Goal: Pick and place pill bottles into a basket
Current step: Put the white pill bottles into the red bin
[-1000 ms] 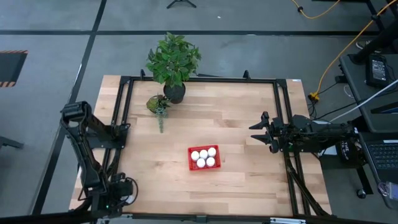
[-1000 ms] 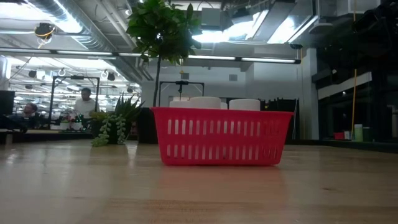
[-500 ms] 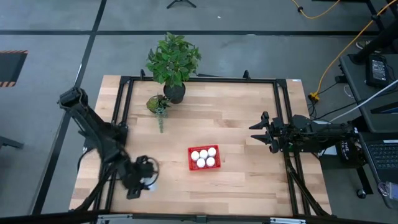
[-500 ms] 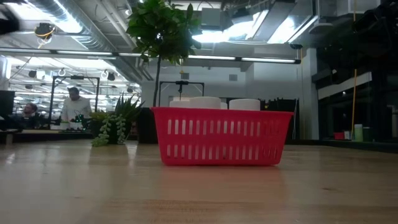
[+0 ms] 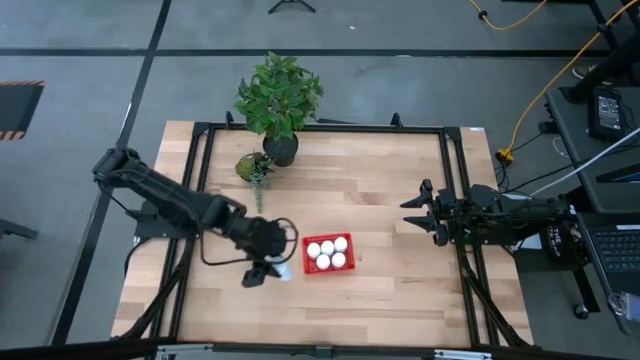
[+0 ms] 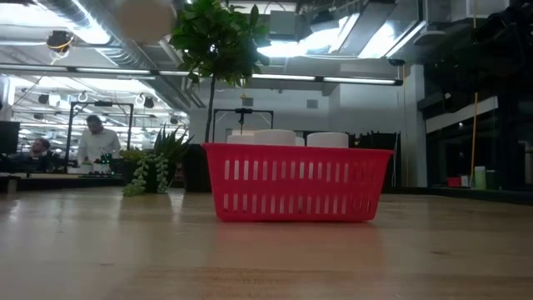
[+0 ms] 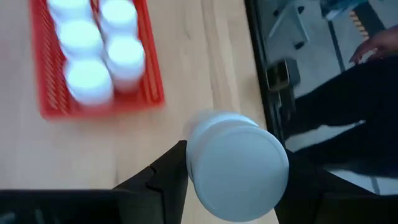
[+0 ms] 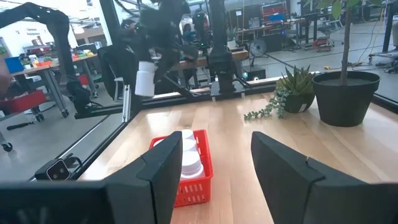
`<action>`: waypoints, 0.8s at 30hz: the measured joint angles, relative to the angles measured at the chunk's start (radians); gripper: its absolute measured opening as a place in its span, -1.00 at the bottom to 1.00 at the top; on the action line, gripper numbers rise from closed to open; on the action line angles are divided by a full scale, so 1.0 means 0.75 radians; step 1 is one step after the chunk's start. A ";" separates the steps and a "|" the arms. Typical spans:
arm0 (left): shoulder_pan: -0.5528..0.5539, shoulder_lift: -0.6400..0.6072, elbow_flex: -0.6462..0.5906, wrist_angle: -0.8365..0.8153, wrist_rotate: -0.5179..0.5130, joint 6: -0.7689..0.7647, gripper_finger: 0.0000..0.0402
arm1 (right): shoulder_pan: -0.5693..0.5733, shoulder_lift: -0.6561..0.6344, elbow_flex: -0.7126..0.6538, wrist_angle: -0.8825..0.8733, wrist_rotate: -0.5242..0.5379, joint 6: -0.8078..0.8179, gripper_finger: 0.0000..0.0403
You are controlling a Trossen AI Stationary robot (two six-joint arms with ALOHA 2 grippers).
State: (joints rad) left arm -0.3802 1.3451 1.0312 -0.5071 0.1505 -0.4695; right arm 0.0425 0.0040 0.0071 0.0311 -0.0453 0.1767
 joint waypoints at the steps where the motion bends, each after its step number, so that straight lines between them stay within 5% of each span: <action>1: 0.020 0.022 0.040 -0.016 0.004 0.027 -0.14 | 0.000 0.000 0.000 0.000 0.000 0.001 -0.04; 12: 0.128 0.375 0.398 -0.210 -0.009 0.279 -0.14 | 0.000 0.001 0.000 0.000 0.000 0.001 -0.04; 24: 0.181 0.522 0.465 -0.237 -0.006 0.333 -0.14 | 0.000 0.001 0.000 0.000 0.000 0.000 -0.04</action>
State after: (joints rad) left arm -0.2441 1.7367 1.3800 -0.6845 0.1463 -0.2199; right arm 0.0425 0.0044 0.0071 0.0311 -0.0456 0.1768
